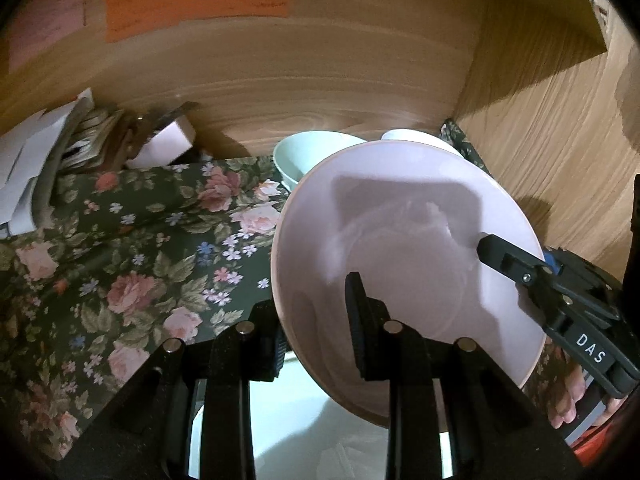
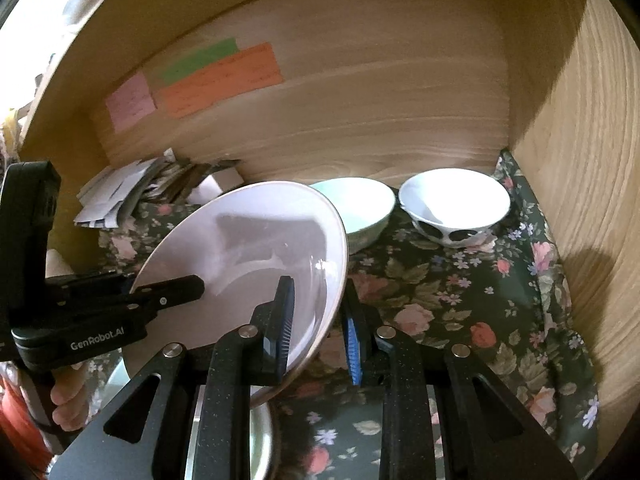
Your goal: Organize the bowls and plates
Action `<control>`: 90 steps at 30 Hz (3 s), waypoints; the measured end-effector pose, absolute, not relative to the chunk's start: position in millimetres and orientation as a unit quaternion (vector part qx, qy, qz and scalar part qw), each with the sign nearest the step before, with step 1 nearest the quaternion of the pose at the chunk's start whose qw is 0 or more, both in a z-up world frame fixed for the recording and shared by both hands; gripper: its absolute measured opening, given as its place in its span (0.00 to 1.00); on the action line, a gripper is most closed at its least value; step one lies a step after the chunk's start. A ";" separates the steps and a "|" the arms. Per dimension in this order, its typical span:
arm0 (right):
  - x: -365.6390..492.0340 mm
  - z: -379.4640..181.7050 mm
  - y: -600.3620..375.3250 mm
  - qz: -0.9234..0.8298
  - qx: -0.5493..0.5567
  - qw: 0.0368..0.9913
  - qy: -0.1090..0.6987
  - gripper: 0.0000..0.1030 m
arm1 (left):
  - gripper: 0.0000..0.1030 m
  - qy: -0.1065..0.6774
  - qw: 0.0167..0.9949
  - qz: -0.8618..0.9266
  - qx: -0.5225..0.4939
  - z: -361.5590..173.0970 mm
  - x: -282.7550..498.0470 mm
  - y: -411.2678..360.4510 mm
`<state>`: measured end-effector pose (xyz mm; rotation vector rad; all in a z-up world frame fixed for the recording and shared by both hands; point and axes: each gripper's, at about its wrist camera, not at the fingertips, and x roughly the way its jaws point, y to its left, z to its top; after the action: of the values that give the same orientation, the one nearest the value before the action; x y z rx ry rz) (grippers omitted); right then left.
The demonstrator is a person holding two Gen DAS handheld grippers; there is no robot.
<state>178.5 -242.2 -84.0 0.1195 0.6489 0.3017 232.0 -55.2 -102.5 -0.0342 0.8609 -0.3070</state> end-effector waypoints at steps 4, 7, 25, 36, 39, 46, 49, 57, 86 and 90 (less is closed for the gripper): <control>172.2 -80.6 -230.9 0.155 0.055 0.935 0.313 0.20 | 0.26 0.409 0.901 -0.143 -0.020 -100.0 220.5 -45.3; 167.0 -78.3 -222.4 0.161 0.055 0.935 0.311 0.20 | 0.26 0.405 0.904 -0.137 -0.023 -98.5 211.5 -36.8; 146.4 -73.6 -159.6 0.208 0.036 0.928 0.308 0.20 | 0.26 0.383 0.917 -0.093 -0.054 -93.3 161.1 28.8; 136.1 -77.7 -118.0 0.238 0.022 0.919 0.312 0.20 | 0.26 0.370 0.924 -0.063 -0.071 -98.6 131.1 73.7; 132.8 -79.6 -106.5 0.245 0.021 0.917 0.313 0.20 | 0.26 0.365 0.927 -0.052 -0.072 -100.5 123.1 84.9; 128.5 -84.7 -80.6 0.262 0.014 0.911 0.319 0.20 | 0.26 0.364 0.927 -0.035 -0.084 -107.3 109.9 110.2; 127.9 -88.2 -70.4 0.269 0.012 0.907 0.323 0.20 | 0.26 0.365 0.926 -0.028 -0.088 -110.3 104.6 119.2; 129.5 -99.3 -48.2 0.282 0.004 0.897 0.342 0.20 | 0.26 0.372 0.923 -0.013 -0.096 -119.5 95.2 138.8; 149.1 -139.8 -3.3 0.282 -0.036 0.859 0.427 0.20 | 0.26 0.400 0.905 -0.002 -0.143 -170.9 97.8 184.7; 150.0 -139.5 -2.9 0.272 -0.037 0.864 0.422 0.22 | 0.26 0.400 0.905 -0.007 -0.145 -174.0 99.8 186.6</control>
<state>150.0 -2.9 -139.5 -0.0784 0.8845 0.5709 99.8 186.6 -174.0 -0.3002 0.8262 -0.0144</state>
